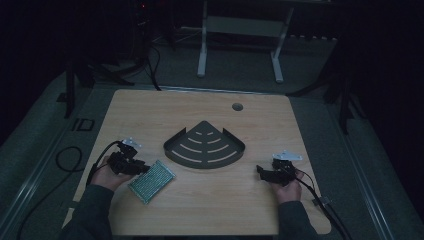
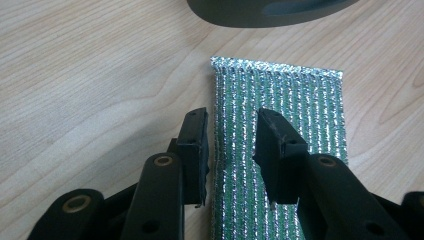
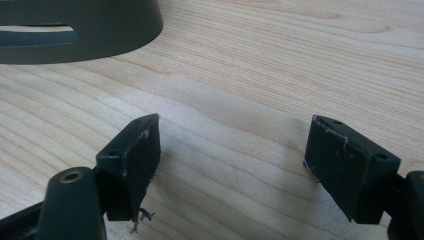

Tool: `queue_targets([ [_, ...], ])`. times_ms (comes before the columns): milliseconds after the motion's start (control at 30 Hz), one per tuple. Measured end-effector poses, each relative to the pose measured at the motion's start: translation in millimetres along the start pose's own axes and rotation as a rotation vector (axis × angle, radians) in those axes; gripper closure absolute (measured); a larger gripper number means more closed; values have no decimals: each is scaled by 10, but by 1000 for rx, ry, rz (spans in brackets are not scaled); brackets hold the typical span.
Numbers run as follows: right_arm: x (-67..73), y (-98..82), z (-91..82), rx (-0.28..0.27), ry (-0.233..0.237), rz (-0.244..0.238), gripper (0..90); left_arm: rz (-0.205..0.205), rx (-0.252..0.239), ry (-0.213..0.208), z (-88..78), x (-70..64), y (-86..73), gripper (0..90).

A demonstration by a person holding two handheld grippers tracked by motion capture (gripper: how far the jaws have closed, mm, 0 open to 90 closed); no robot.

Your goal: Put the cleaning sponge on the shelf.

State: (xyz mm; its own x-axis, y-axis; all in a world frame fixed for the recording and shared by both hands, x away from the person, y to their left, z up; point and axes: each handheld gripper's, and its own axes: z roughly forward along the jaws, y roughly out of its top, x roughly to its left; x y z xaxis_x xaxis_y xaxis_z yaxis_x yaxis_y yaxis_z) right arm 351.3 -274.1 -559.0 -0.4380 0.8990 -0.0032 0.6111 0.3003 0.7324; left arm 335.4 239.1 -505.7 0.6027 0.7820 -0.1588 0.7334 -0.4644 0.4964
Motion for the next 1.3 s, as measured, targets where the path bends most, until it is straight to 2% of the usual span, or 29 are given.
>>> queue_targets([
  [300,0,0,0,0,0,0,216,-25,48,-34,70,73,19,667],
  [433,-1,0,0,0,0,-1,217,-22,65,-43,82,92,28,681],
  [733,-1,0,0,0,0,-1,217,-35,83,-68,96,126,61,720],
  [1067,-1,0,0,0,0,-2,217,-27,109,-81,128,130,94,734],
  [1267,-1,0,0,1,0,-1,216,-17,141,-84,175,131,107,758],
  [1300,-1,0,0,1,0,-1,217,-20,145,-96,185,143,109,758],
])
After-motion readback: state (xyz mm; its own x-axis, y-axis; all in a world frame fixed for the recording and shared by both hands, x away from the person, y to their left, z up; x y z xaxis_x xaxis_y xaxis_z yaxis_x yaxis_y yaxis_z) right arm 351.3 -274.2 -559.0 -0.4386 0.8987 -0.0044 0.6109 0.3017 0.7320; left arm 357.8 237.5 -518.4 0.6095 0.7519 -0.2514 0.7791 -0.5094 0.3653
